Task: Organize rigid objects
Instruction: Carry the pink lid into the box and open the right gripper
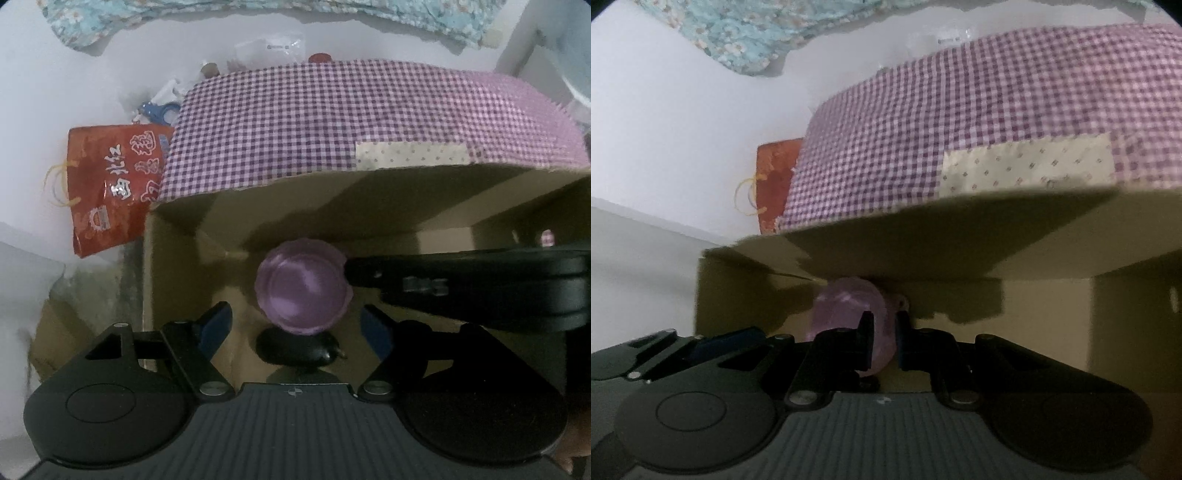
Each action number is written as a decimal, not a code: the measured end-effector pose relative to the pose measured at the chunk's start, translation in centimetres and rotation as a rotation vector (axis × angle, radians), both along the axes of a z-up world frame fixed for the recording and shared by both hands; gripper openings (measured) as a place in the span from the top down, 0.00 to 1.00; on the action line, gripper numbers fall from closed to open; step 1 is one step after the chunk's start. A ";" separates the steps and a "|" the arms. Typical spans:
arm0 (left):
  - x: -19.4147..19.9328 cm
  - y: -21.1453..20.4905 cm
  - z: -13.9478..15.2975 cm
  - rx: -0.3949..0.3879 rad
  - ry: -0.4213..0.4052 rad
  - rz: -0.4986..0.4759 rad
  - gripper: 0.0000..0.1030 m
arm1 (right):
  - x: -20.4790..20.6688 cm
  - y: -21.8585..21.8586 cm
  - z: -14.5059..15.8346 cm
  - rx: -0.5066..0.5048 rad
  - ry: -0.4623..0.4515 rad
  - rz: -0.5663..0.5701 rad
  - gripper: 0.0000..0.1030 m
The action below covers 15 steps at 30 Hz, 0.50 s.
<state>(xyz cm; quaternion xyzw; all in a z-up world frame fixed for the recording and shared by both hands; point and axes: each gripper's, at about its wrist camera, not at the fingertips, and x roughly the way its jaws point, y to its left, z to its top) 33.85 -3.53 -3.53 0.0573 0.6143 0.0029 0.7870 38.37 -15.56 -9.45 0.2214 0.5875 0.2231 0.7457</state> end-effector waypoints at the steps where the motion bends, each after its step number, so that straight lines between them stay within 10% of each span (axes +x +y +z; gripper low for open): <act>1: -0.3 0.1 0.4 -0.014 -0.005 0.005 0.26 | -0.2 -0.5 0.7 0.004 -0.012 -0.001 0.87; 15: -8.5 1.3 10.0 -0.209 -0.146 0.013 0.26 | -9.3 -9.2 11.2 0.208 -0.169 -0.059 0.87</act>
